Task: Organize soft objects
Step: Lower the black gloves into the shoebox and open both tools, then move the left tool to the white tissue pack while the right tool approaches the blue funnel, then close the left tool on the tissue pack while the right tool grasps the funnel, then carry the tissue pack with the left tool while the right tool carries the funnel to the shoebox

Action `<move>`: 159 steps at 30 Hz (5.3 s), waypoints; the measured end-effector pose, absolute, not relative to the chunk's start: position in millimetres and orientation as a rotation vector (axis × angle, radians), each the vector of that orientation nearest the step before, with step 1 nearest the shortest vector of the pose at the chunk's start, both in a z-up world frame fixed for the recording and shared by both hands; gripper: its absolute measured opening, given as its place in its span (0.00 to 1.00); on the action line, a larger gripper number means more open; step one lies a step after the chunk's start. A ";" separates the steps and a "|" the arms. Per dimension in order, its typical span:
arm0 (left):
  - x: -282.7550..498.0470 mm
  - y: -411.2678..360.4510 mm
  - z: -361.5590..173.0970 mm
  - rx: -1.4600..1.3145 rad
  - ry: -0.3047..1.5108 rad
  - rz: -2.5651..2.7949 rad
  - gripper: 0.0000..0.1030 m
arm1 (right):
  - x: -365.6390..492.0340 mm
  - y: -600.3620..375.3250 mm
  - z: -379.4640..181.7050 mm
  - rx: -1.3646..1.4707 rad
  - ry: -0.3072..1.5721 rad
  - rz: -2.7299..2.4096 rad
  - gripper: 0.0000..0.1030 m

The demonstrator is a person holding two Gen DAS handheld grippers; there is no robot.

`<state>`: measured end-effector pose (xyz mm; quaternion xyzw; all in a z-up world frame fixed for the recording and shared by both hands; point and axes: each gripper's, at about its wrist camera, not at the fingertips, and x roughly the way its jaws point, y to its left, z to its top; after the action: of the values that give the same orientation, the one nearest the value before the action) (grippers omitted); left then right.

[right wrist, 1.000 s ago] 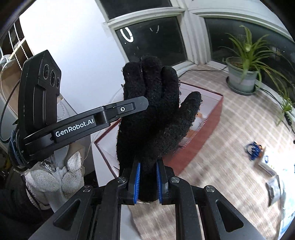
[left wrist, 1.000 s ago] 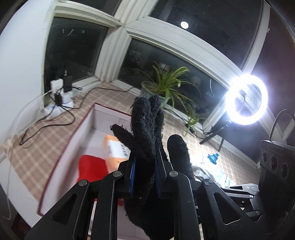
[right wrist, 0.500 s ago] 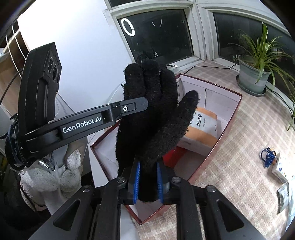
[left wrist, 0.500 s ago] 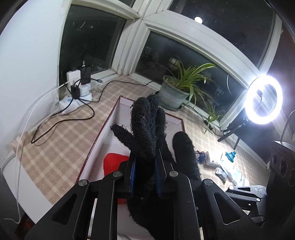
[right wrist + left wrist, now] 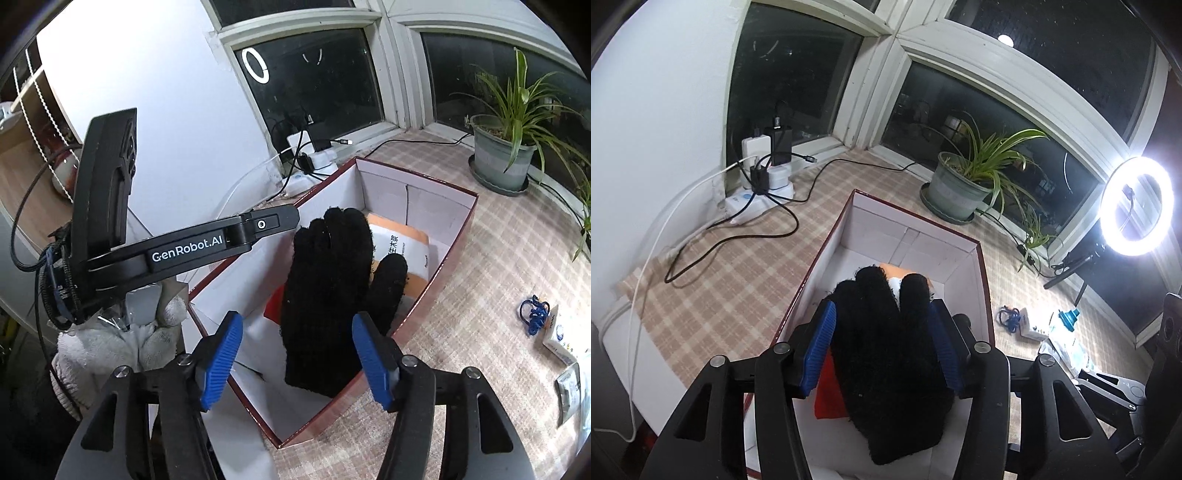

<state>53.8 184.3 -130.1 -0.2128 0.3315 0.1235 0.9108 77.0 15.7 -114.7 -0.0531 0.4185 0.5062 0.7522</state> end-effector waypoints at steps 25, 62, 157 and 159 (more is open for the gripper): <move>63.3 119.0 -102.9 -0.431 0.630 0.132 0.55 | 114.3 -144.5 -110.8 0.226 0.818 0.869 0.63; 184.6 -62.6 -188.0 -0.453 0.918 -0.146 0.55 | 309.7 -313.8 -222.6 0.120 0.998 0.464 0.57; 172.3 -51.3 -103.4 -0.259 0.729 -0.057 0.49 | 243.7 -287.3 -107.5 0.036 0.788 0.558 0.40; 154.2 -37.1 -94.4 -0.269 0.707 -0.042 0.49 | 234.4 -271.8 -96.9 0.028 0.775 0.589 0.40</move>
<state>154.2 -37.1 -94.4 -0.1315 0.3450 -0.0203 0.9291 234.4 -271.8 -96.9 0.0135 0.3724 0.2832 0.8837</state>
